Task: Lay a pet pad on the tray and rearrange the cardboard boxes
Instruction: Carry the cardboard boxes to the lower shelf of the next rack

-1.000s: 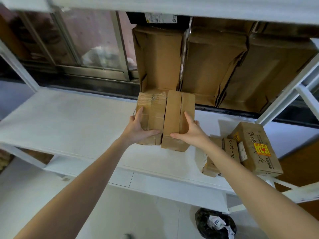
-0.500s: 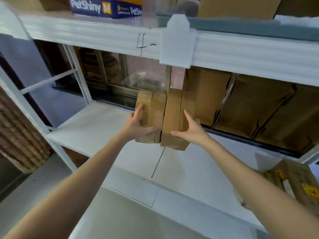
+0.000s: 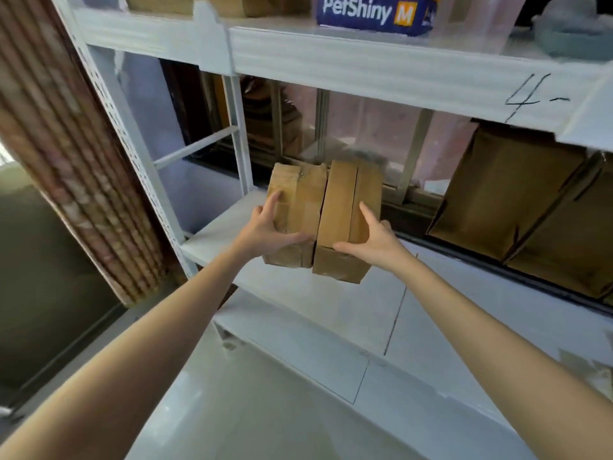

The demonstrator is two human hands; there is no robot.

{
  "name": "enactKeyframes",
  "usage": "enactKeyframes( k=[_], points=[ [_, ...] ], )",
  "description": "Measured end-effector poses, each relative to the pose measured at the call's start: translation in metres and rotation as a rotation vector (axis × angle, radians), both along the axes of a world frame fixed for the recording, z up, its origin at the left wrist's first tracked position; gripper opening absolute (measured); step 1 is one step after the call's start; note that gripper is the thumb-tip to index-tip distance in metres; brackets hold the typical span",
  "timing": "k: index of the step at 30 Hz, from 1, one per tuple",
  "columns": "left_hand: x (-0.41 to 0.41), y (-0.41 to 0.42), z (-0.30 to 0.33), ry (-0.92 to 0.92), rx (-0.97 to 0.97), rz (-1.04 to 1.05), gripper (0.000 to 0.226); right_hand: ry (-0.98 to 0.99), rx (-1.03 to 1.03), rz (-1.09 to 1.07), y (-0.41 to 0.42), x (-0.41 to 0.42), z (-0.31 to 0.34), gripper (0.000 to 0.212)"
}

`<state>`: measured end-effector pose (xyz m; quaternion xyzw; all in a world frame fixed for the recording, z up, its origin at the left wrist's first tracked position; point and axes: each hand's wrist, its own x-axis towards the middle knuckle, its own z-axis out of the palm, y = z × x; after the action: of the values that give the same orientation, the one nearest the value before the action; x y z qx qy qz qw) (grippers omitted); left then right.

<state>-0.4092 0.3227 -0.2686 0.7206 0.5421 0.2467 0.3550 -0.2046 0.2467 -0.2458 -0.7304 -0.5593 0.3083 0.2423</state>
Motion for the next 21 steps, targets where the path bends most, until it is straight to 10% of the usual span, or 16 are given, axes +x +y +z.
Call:
enactKeyframes(
  k=[21],
  points=[
    [-0.099,0.164,-0.054,-0.060,-0.236,0.052,0.114,0.010,-0.172,0.059,0.168,-0.095,-0.069,0.102]
  ],
)
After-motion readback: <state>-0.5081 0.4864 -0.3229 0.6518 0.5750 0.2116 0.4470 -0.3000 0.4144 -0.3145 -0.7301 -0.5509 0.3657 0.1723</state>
